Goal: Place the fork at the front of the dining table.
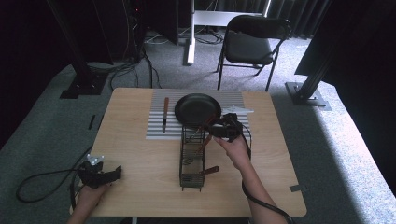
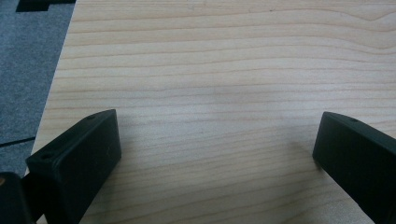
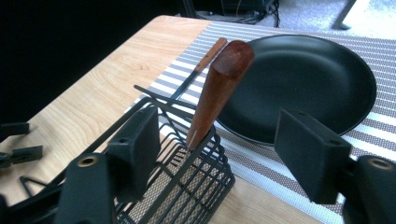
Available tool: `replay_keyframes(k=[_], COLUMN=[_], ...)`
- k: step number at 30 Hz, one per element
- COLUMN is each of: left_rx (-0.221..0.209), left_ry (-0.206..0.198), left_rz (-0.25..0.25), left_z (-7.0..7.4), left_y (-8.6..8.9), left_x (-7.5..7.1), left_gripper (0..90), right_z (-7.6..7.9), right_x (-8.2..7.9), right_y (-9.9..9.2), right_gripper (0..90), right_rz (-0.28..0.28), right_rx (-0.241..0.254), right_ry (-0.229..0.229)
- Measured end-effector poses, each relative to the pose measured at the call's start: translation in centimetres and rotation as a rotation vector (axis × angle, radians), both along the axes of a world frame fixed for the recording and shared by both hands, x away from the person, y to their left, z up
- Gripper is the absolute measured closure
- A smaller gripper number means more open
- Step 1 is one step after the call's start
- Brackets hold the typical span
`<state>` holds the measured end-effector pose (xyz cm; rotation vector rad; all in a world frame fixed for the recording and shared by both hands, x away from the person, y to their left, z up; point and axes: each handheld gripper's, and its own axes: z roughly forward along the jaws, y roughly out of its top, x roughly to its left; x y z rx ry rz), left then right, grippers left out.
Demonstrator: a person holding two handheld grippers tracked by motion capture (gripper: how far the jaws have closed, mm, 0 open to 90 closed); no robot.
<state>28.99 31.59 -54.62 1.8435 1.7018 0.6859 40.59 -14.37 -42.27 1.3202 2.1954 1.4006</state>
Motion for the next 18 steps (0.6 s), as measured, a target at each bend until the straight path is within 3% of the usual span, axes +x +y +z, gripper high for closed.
replay_keyframes(k=[5, 10, 13, 16, 18], left_rx=[0.000, 0.000, 0.000, 0.000, 0.001], left_ry=[0.000, -0.001, -0.001, -0.001, -0.001], left_rz=[0.000, 0.000, 0.001, 0.000, 0.000], left_z=[0.0, 0.0, 0.0, 0.0, 0.0], left_y=[0.0, 0.0, 0.0, 0.0, 0.0], left_x=[0.0, 0.0, 0.0, 0.0, 0.0], left_gripper=[0.8, 0.8, 0.8, 0.8, 0.8], right_z=[-0.6, -1.1, -1.1, -1.1, -1.1], right_x=[0.5, 0.5, 0.5, 0.1, 0.1], right_y=[0.7, 0.9, 0.8, 1.1, 1.1], right_gripper=[38.6, 56.8, 61.7, 73.9, 74.2], right_rz=[0.001, -0.018, -0.032, -0.024, -0.022], right_rx=[-0.009, 0.020, 0.041, 0.044, 0.046], right_ry=[0.013, 0.020, 0.026, 0.007, 0.003])
